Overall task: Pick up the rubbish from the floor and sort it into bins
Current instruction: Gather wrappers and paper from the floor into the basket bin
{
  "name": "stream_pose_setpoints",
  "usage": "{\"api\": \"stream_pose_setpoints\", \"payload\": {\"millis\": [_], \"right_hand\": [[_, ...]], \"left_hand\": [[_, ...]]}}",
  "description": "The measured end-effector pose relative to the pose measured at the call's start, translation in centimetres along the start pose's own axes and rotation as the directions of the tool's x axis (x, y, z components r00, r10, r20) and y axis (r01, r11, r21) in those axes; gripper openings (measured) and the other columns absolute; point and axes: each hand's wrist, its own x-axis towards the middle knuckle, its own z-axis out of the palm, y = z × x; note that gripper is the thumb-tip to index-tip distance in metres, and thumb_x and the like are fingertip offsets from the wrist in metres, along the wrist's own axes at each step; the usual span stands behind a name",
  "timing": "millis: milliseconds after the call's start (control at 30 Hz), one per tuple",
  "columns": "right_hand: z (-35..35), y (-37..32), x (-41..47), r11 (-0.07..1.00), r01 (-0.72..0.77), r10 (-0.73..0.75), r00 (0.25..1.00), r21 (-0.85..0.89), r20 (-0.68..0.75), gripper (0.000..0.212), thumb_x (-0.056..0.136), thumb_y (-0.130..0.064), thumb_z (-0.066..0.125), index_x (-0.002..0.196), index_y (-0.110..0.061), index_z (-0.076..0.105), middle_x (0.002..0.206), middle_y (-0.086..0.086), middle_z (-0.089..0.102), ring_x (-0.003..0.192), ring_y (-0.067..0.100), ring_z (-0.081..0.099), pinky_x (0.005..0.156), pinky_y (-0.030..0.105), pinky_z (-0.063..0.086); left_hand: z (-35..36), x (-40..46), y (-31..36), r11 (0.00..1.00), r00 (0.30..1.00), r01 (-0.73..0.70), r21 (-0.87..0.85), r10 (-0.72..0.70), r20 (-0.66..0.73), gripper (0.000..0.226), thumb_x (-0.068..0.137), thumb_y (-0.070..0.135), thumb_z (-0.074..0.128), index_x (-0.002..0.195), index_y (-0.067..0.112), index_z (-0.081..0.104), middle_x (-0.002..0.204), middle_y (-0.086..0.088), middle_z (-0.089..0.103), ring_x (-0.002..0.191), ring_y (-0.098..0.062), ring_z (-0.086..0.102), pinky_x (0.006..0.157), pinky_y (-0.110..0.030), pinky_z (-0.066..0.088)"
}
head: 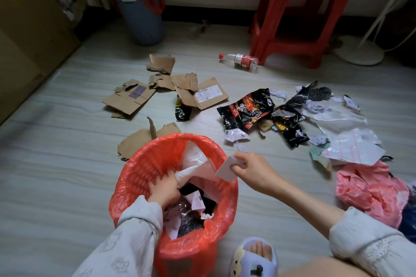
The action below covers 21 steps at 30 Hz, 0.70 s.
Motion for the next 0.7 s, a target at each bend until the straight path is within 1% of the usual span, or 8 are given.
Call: {"api": "stream_pose_setpoints", "payload": {"millis": [100, 200, 300, 400, 500, 533, 600, 700], "right_hand": [[-0.1, -0.3, -0.1, 1.0, -0.018, 0.018, 1.0, 0.025, 0.011, 0.033, 0.086, -0.007, 0.047, 0.059, -0.025, 0.04, 0.058, -0.012, 0.041, 0.058, 0.005, 0.039, 0.051, 0.014, 0.028], [0.0, -0.6, 0.1, 0.995, -0.063, 0.06, 0.998, 0.074, 0.032, 0.025, 0.083, -0.003, 0.043, 0.062, -0.017, 0.044, 0.06, -0.004, 0.043, 0.058, 0.01, 0.041, 0.054, 0.026, 0.031], [0.2, -0.7, 0.2, 0.994, -0.075, 0.073, 0.997, 0.075, 0.026, 0.011, 0.081, -0.004, 0.043, 0.075, -0.003, 0.053, 0.069, 0.008, 0.051, 0.067, 0.022, 0.046, 0.059, 0.029, 0.034], [0.3, -0.8, 0.4, 0.998, -0.056, 0.056, 0.998, 0.039, -0.006, 0.009, 0.084, -0.006, 0.048, 0.08, -0.001, 0.054, 0.074, 0.009, 0.05, 0.072, 0.024, 0.045, 0.059, 0.032, 0.03], [0.4, -1.1, 0.4, 0.998, -0.056, 0.058, 0.998, 0.035, -0.035, 0.013, 0.087, -0.012, 0.053, 0.097, -0.006, 0.06, 0.083, 0.005, 0.055, 0.084, 0.026, 0.055, 0.07, 0.032, 0.041], [0.4, -1.1, 0.4, 0.997, -0.056, 0.057, 0.998, 0.054, -0.014, 0.015, 0.088, -0.012, 0.055, 0.1, -0.007, 0.061, 0.085, 0.006, 0.057, 0.087, 0.028, 0.059, 0.074, 0.034, 0.046], [0.7, -1.5, 0.1, 0.993, -0.051, 0.037, 0.991, 0.104, 0.128, 0.027, 0.088, -0.012, 0.058, 0.114, -0.008, 0.059, 0.095, 0.009, 0.063, 0.091, 0.027, 0.065, 0.08, 0.034, 0.052], [0.7, -1.8, -0.1, 0.986, -0.087, 0.03, 0.936, 0.146, 0.351, 0.058, 0.087, -0.019, 0.064, 0.14, -0.012, 0.04, 0.13, 0.011, 0.055, 0.109, 0.022, 0.06, 0.078, 0.027, 0.053]], "left_hand": [[-1.0, -0.1, -0.3, 1.0, 0.998, -0.004, -0.029, 0.006, 0.06, 0.066, 0.083, 0.028, 0.051, 0.139, 0.012, 0.021, 0.143, -0.014, 0.029, 0.135, -0.036, 0.024, 0.11, -0.049, 0.019], [-2.7, -0.6, 0.2, 0.999, 0.997, -0.024, -0.046, 0.028, 0.074, 0.063, 0.081, 0.03, 0.055, 0.136, 0.014, 0.029, 0.142, -0.011, 0.027, 0.132, -0.032, 0.025, 0.106, -0.044, 0.024], [-3.4, -1.5, 1.0, 0.989, 0.982, -0.15, -0.017, 0.147, -0.121, 0.058, 0.082, 0.036, 0.056, 0.133, 0.016, 0.036, 0.136, -0.007, 0.033, 0.125, -0.028, 0.034, 0.1, -0.044, 0.033], [-2.3, -2.3, 1.5, 0.944, 0.894, -0.329, 0.0, 0.312, -0.322, 0.033, 0.089, 0.022, 0.049, 0.122, 0.019, 0.049, 0.125, -0.004, 0.049, 0.112, -0.029, 0.051, 0.086, -0.041, 0.046], [-2.0, -2.5, 1.7, 0.943, 0.881, -0.324, -0.077, 0.271, -0.388, 0.025, 0.089, 0.013, 0.044, 0.107, 0.023, 0.059, 0.103, -0.005, 0.066, 0.097, -0.034, 0.061, 0.075, -0.039, 0.048], [-2.4, -2.4, 1.8, 0.946, 0.896, -0.309, -0.094, 0.256, -0.363, 0.026, 0.088, 0.012, 0.045, 0.105, 0.023, 0.062, 0.101, -0.006, 0.068, 0.096, -0.034, 0.061, 0.075, -0.039, 0.048], [-3.6, -2.1, 2.2, 0.942, 0.934, -0.308, -0.13, 0.273, -0.23, 0.023, 0.085, 0.01, 0.048, 0.098, 0.019, 0.065, 0.097, -0.006, 0.068, 0.093, -0.031, 0.062, 0.073, -0.034, 0.045], [-5.7, -2.2, 2.1, 0.919, 0.944, -0.313, -0.24, 0.328, 0.026, 0.012, 0.085, 0.012, 0.051, 0.087, 0.016, 0.063, 0.087, -0.002, 0.06, 0.087, -0.026, 0.057, 0.069, -0.028, 0.038]]}}
